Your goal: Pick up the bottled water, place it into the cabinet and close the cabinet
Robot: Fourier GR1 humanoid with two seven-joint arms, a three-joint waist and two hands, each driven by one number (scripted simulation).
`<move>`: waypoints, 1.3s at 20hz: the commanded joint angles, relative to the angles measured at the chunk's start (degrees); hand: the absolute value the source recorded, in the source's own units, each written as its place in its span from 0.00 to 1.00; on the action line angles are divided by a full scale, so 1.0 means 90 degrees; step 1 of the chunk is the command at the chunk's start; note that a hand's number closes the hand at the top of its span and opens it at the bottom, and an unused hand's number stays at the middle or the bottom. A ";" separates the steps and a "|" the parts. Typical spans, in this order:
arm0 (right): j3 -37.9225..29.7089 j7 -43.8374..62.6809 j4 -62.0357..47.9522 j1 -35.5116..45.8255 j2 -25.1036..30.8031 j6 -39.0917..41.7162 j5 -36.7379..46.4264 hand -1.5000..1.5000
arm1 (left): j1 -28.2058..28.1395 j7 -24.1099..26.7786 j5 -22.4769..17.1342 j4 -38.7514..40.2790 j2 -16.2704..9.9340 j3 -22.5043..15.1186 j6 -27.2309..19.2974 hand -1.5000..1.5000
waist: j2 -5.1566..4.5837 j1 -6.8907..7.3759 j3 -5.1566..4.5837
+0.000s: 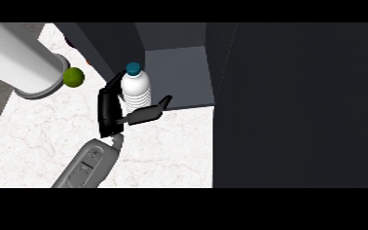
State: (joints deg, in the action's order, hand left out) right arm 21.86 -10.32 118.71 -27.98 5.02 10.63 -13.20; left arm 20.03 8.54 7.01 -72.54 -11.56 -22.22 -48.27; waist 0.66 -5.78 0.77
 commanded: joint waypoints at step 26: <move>-0.0070 -0.0237 0.0207 -0.0410 0.0071 -0.0168 0.0188 0.00 | 0.1370 0.1052 -0.2349 0.0777 0.0421 0.1081 0.2330 0.00 | -0.0136 0.0297 -0.0103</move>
State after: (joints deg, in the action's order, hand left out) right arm 20.93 -12.74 118.76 -29.52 5.43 10.15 -12.20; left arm 21.03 16.35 -7.72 -72.28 -8.86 -20.58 -33.75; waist 0.18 -3.05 0.14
